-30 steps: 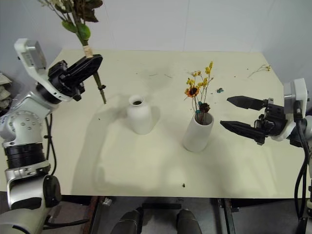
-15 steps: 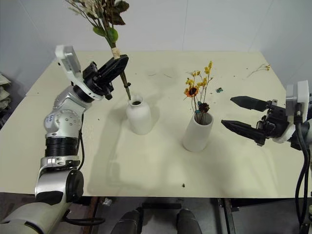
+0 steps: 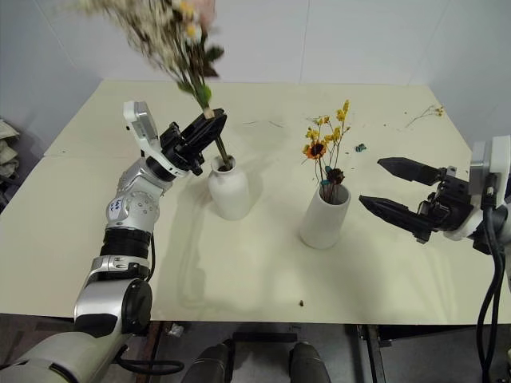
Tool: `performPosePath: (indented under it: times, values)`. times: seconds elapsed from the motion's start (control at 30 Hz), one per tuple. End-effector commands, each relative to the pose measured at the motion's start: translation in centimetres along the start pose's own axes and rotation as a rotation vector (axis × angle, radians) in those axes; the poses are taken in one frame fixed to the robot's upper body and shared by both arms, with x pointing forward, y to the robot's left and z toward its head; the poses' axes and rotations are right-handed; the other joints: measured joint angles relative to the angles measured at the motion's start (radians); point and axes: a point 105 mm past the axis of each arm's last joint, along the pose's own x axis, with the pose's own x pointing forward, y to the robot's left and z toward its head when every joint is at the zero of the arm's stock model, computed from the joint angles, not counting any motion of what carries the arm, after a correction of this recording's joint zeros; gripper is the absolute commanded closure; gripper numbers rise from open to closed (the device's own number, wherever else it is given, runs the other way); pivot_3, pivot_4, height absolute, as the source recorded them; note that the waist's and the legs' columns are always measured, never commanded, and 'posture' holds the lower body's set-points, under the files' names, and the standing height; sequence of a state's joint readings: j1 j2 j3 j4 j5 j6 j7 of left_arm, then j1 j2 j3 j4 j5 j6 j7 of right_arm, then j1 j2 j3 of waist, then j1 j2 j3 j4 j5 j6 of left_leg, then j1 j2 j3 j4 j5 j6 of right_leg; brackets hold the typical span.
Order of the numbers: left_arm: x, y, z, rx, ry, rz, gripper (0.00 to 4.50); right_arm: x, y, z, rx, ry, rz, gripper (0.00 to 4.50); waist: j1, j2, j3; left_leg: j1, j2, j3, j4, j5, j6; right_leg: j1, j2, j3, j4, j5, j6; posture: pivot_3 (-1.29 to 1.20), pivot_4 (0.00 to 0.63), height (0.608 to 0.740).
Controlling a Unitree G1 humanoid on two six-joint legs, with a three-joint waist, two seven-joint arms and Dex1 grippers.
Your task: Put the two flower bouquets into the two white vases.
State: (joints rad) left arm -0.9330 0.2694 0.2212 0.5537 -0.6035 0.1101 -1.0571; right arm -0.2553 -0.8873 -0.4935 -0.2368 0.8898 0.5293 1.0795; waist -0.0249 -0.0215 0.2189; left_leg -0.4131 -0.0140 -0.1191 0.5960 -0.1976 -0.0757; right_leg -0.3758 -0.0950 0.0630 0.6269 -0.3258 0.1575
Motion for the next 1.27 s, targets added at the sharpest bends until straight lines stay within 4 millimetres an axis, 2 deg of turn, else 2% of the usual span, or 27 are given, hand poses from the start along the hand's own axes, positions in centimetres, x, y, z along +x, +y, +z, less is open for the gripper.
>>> performPosePath:
  times: [0.03, 0.13, 0.27, 0.3, 0.47, 0.67, 0.77, 0.87, 1.07, 1.27]
  values:
    - [-0.3, -0.6, 1.6, 0.090, 0.029, -0.050, 2.28, -0.3, 0.3, 1.2, -0.036, -0.041, -0.011, 0.00, -0.002, 0.000, 0.000, 0.000, 0.000, 0.000, 0.000, 0.000, 0.000, 0.000, 0.000, 0.000, 0.000, 0.000, 0.000, 0.00, 0.150, 0.740]
    - [-1.6, -0.8, 1.6, 0.173, 0.161, -0.079, 1.38, -0.3, 0.3, 1.1, -0.033, -0.043, -0.015, 0.00, -0.004, 0.000, 0.000, 0.000, 0.000, 0.000, 0.000, 0.000, 0.000, 0.000, 0.000, 0.000, 0.000, 0.000, 0.000, 0.00, 0.150, 0.740]
    - [-3.4, 0.0, 2.2, 0.225, 0.310, -0.070, 0.16, -0.3, 0.3, 0.9, -0.029, -0.045, -0.018, 0.00, -0.001, 0.000, 0.000, 0.000, 0.000, 0.000, -0.001, 0.000, 0.000, 0.000, 0.000, 0.000, 0.000, 0.000, 0.000, 0.00, 0.150, 0.740]
    - [-3.8, 0.3, 2.3, 0.239, 0.354, -0.062, 0.07, -0.3, 0.3, 0.9, -0.027, -0.047, -0.018, 0.00, -0.001, 0.000, 0.000, 0.000, 0.000, 0.000, -0.001, 0.000, 0.000, 0.000, 0.000, 0.000, 0.000, 0.000, 0.000, 0.00, 0.150, 0.740]
    - [-5.1, 0.8, 3.3, 0.305, 0.527, -0.093, 0.07, -0.3, 0.3, 0.6, -0.024, -0.045, -0.018, 0.00, 0.001, 0.000, 0.000, 0.000, 0.000, -0.001, -0.001, 0.000, 0.000, 0.000, 0.000, 0.000, 0.000, 0.000, 0.000, 0.00, 0.150, 0.740]
    - [-10.3, -0.4, 4.5, 0.273, 0.760, -0.197, 0.07, -1.0, -0.6, 0.4, -0.060, 0.023, -0.019, 0.00, -0.012, 0.000, 0.000, 0.001, 0.001, 0.000, -0.004, 0.000, 0.000, -0.001, 0.000, 0.000, 0.000, -0.001, -0.002, 0.00, 0.150, 0.740]
    - [-13.6, -0.8, 5.3, 0.233, 0.811, -0.135, 0.07, -2.1, -1.9, -0.1, -0.119, 0.093, -0.061, 0.00, -0.011, 0.001, 0.000, 0.003, 0.002, 0.001, -0.006, 0.000, 0.000, -0.001, 0.001, 0.000, 0.000, -0.002, -0.004, 0.00, 0.150, 0.740]
    - [-15.5, -1.4, 5.7, 0.271, 0.810, -0.079, 0.07, -3.0, -2.9, -0.5, -0.134, 0.124, -0.092, 0.00, -0.008, 0.000, 0.000, 0.004, 0.003, 0.001, -0.007, 0.000, 0.000, -0.001, 0.001, 0.000, 0.000, -0.003, -0.005, 0.00, 0.150, 0.740]
    - [-15.2, -2.7, 5.6, 0.281, 0.768, -0.057, 0.07, -3.9, -4.3, -1.0, -0.186, 0.188, -0.086, 0.00, 0.001, 0.000, 0.000, 0.004, 0.003, 0.001, -0.007, 0.000, 0.000, 0.000, 0.000, -0.001, 0.001, -0.003, -0.006, 0.00, 0.150, 0.740]
    - [-14.6, -3.2, 5.1, 0.299, 0.710, -0.041, 0.07, -3.1, -4.3, -1.3, -0.172, 0.182, -0.037, 0.00, -0.003, 0.001, 0.000, 0.005, 0.003, 0.001, -0.007, 0.000, 0.000, 0.000, 0.001, 0.000, 0.001, -0.003, -0.006, 0.00, 0.150, 0.740]
